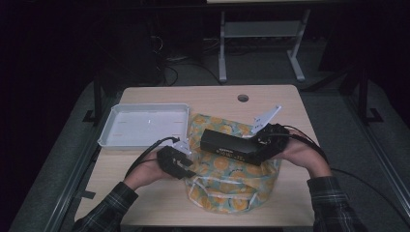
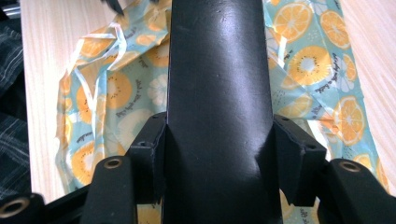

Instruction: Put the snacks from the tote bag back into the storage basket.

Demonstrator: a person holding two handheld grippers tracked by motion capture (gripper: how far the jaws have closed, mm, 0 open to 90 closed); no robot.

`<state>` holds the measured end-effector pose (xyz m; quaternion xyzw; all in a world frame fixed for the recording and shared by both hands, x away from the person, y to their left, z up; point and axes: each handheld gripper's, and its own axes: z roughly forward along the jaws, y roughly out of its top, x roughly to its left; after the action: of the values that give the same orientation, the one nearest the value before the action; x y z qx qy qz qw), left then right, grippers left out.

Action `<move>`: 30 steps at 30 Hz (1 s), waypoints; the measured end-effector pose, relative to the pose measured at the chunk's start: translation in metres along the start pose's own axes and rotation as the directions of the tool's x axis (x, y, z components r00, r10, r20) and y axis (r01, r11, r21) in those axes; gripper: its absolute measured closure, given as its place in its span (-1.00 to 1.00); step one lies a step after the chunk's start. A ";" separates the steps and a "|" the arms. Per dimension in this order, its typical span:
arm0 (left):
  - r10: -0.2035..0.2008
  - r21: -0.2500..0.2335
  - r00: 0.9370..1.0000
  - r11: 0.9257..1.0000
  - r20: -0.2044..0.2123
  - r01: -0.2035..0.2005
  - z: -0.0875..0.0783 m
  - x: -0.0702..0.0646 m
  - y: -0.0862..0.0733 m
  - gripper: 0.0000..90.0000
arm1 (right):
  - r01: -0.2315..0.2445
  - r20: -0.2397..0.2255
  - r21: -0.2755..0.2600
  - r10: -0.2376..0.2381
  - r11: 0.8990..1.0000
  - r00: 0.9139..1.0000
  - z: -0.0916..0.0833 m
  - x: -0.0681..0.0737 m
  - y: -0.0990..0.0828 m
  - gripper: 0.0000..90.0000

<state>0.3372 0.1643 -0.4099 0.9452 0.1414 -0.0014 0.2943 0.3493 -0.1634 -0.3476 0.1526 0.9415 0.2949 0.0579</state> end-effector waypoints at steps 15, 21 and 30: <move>0.070 0.001 0.997 0.998 0.020 -0.070 -0.048 0.017 -0.005 -0.30 | 0.082 -0.046 0.022 -0.081 0.996 0.996 0.003 -0.001 0.017 -0.07; 0.107 0.021 0.994 0.994 0.015 -0.108 -0.059 0.024 0.001 -0.42 | 0.117 -0.073 0.024 -0.115 0.993 0.991 0.006 0.000 0.026 -0.07; 0.134 0.005 0.991 0.991 0.006 -0.134 -0.071 0.030 0.014 -0.52 | 0.154 -0.094 0.034 -0.150 0.987 0.984 0.010 0.003 0.038 -0.07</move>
<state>0.3641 0.2012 -0.3461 0.9534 0.0768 0.0154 0.2914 0.3581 -0.1275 -0.3338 0.0679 0.9580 0.2766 0.0340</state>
